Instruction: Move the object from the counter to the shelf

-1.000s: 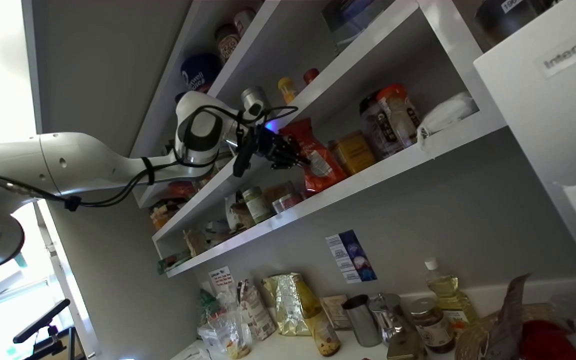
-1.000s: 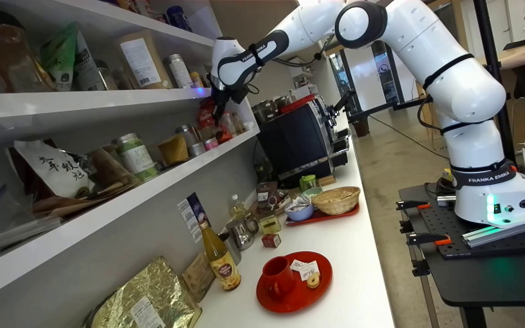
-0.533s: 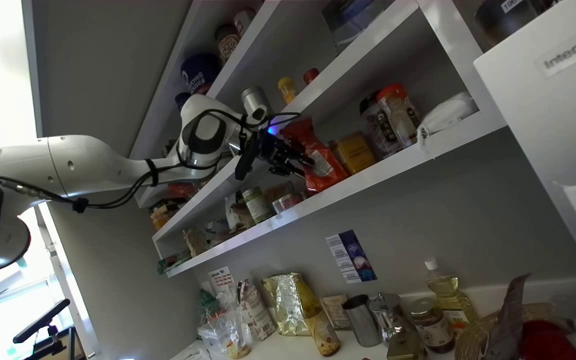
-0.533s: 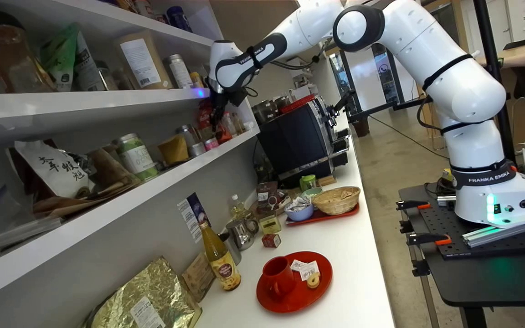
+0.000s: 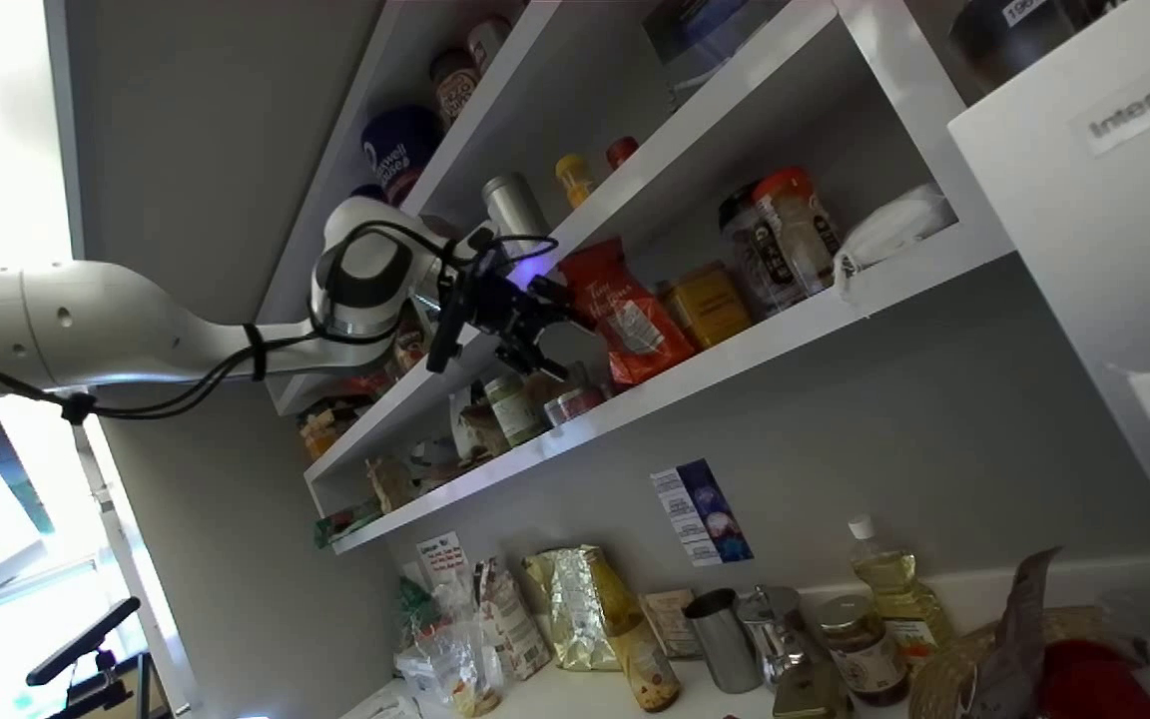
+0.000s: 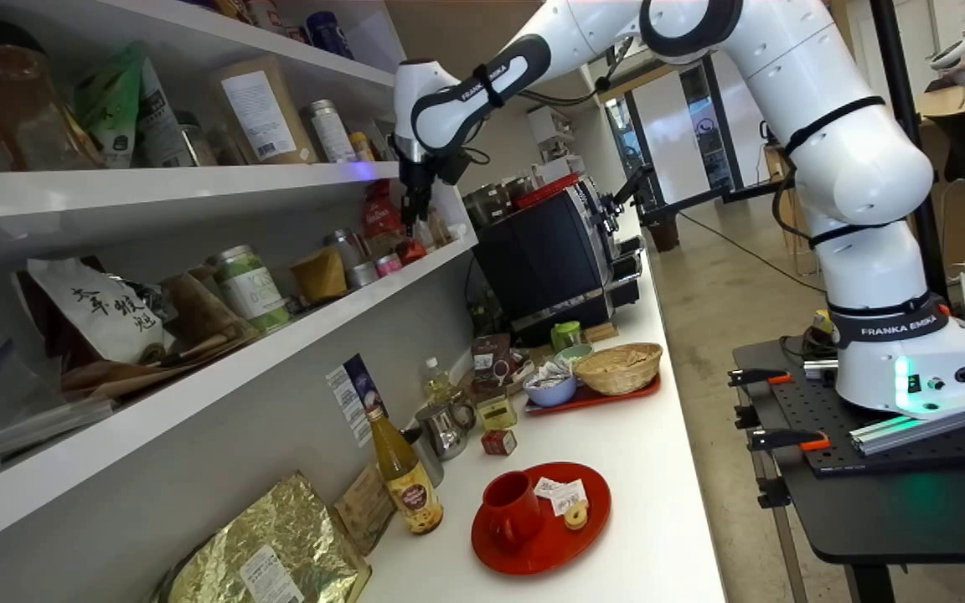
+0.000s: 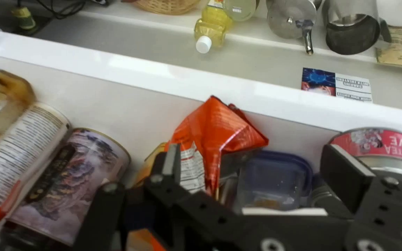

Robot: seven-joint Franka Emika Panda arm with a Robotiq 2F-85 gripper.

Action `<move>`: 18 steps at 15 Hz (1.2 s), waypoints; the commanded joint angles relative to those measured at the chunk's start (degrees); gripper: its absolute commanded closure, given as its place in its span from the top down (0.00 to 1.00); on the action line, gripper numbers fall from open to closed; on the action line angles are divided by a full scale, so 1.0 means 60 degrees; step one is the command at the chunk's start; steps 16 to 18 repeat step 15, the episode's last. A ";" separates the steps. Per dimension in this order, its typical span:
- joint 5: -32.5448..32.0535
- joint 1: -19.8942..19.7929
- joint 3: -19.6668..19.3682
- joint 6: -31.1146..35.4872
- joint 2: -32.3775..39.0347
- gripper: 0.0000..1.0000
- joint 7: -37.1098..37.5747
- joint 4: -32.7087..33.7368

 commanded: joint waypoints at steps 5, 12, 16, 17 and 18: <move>0.0024 0.0181 0.0146 -0.0179 -0.3765 1.00 -0.0141 -0.4345; 0.2239 0.1868 0.0811 0.2370 -0.5240 1.00 -0.1629 -0.7979; 0.1916 0.1801 0.0925 0.2116 -0.4921 1.00 -0.1238 -0.7632; 0.1916 0.1801 0.0925 0.2116 -0.4921 1.00 -0.1238 -0.7632; 0.1916 0.1801 0.0925 0.2116 -0.4921 1.00 -0.1238 -0.7632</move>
